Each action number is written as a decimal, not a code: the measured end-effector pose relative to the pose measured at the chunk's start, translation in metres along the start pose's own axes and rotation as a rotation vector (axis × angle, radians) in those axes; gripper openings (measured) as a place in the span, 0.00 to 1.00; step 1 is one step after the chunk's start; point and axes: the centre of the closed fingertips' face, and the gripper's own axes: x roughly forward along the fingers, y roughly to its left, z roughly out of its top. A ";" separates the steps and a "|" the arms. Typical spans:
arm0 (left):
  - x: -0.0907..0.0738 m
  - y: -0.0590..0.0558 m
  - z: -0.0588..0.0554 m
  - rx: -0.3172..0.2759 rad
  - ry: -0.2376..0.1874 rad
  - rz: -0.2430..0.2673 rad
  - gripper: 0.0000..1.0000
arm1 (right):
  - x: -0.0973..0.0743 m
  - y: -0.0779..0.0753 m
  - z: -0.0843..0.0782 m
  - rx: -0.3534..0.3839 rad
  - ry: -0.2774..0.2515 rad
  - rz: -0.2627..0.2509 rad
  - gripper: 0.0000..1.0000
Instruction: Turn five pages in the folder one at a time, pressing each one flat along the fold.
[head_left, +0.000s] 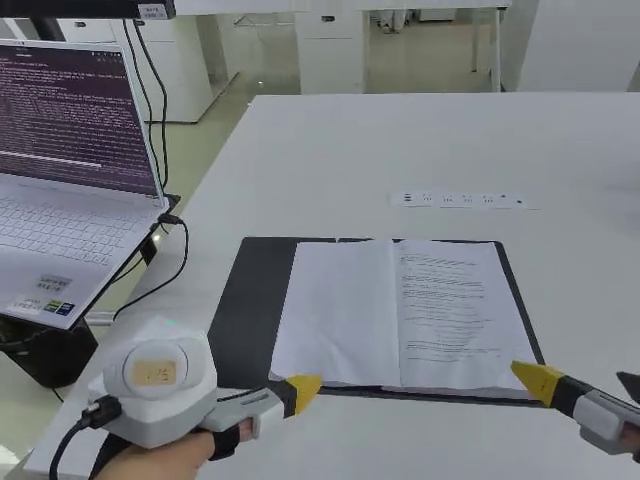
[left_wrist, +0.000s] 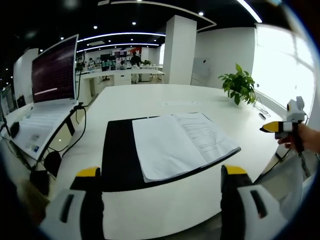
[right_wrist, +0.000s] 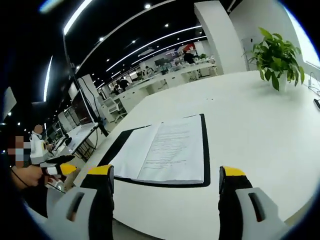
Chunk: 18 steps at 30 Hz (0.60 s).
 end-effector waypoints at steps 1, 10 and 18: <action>-0.002 0.000 0.002 -0.005 -0.010 0.004 0.99 | -0.001 -0.002 0.000 0.003 0.001 -0.002 0.88; -0.004 -0.001 0.002 -0.021 -0.005 0.012 0.99 | -0.007 -0.014 0.004 -0.001 -0.028 -0.038 1.00; 0.006 -0.003 0.005 -0.017 0.006 0.004 0.99 | -0.005 -0.022 0.005 0.007 -0.021 -0.034 0.99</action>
